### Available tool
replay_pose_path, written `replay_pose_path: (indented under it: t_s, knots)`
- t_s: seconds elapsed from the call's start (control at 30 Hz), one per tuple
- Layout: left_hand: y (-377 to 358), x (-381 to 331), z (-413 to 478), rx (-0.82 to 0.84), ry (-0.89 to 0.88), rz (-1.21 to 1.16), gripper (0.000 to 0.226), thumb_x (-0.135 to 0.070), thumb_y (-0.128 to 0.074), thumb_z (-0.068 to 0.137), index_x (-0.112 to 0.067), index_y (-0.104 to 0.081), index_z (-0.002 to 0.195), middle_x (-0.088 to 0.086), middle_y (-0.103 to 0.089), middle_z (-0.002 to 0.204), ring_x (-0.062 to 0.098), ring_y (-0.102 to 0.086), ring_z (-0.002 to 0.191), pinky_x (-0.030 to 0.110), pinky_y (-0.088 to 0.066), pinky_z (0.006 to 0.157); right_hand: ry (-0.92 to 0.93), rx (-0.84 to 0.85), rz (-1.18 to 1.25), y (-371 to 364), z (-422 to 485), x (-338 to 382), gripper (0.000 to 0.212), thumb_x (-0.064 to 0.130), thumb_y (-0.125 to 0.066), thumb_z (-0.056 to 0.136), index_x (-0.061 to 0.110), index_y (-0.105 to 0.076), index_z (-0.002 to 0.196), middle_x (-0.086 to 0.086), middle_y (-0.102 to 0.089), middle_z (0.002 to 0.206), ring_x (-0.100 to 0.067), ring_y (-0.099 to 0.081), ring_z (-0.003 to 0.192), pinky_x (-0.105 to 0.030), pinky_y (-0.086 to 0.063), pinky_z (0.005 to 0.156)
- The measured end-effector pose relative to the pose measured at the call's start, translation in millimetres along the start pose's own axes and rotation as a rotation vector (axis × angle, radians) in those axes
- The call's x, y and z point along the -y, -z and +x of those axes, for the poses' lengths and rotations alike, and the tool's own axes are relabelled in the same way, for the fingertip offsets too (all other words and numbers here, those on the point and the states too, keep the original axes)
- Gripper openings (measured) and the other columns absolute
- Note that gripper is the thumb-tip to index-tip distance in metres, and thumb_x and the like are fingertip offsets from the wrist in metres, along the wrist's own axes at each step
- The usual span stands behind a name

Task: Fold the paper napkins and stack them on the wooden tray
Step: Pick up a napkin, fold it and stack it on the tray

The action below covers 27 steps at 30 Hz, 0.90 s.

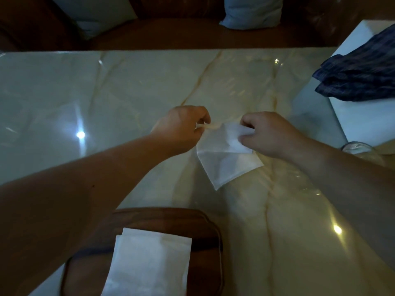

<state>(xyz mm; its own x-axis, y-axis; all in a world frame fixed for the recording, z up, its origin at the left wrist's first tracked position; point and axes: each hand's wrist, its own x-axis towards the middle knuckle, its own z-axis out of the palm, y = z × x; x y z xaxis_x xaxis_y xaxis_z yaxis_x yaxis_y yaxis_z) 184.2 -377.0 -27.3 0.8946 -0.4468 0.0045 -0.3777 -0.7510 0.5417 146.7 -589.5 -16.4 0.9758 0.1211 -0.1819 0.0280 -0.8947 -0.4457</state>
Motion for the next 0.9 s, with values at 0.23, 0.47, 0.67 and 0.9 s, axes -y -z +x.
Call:
replay_pose_path:
  t_s: [0.23,0.47,0.67,0.9]
  knots:
    - [-9.8,-10.3,-11.9,0.021,-0.073,0.040,0.013,-0.015,-0.059,0.085,-0.021,-0.067,0.093,-0.008,-0.061,0.090,0.012,-0.060,0.087,0.027,-0.048,0.077,0.092,-0.070,-0.092,-7.5,-15.1,-9.1,0.022,0.014,-0.059,0.077,0.023,-0.044,0.063,0.006,-0.044,0.063,-0.023,-0.049,0.068,-0.034,-0.035,0.056]
    - [-31.7,-19.3,-37.7,-0.077,-0.323,0.156,0.008,-0.008,-0.066,0.077,-0.012,-0.069,0.083,0.007,-0.068,0.079,0.028,-0.061,0.072,0.033,-0.046,0.062,0.247,-0.329,-0.171,-19.2,-23.9,-25.2,0.003,0.014,-0.061,0.076,0.014,-0.063,0.079,-0.006,-0.059,0.085,-0.030,-0.058,0.085,-0.038,-0.048,0.062]
    - [-40.6,-17.2,-50.5,-0.188,-0.258,0.028,0.007,-0.010,-0.060,0.078,-0.009,-0.065,0.083,0.008,-0.066,0.080,0.027,-0.061,0.072,0.040,-0.052,0.056,0.248,-0.459,-0.096,-22.0,-26.0,-23.9,0.012,0.014,-0.057,0.073,0.014,-0.063,0.083,-0.006,-0.060,0.092,-0.028,-0.059,0.081,-0.038,-0.048,0.056]
    - [-49.6,-11.6,-59.6,-0.067,-0.246,0.091,0.010,-0.006,-0.067,0.073,-0.010,-0.066,0.082,0.009,-0.068,0.082,0.031,-0.061,0.072,0.031,-0.045,0.059,0.216,-0.316,-0.192,-37.8,-39.1,-35.6,0.017,0.014,-0.061,0.069,0.018,-0.061,0.086,-0.004,-0.059,0.097,-0.027,-0.060,0.085,-0.028,-0.040,0.058]
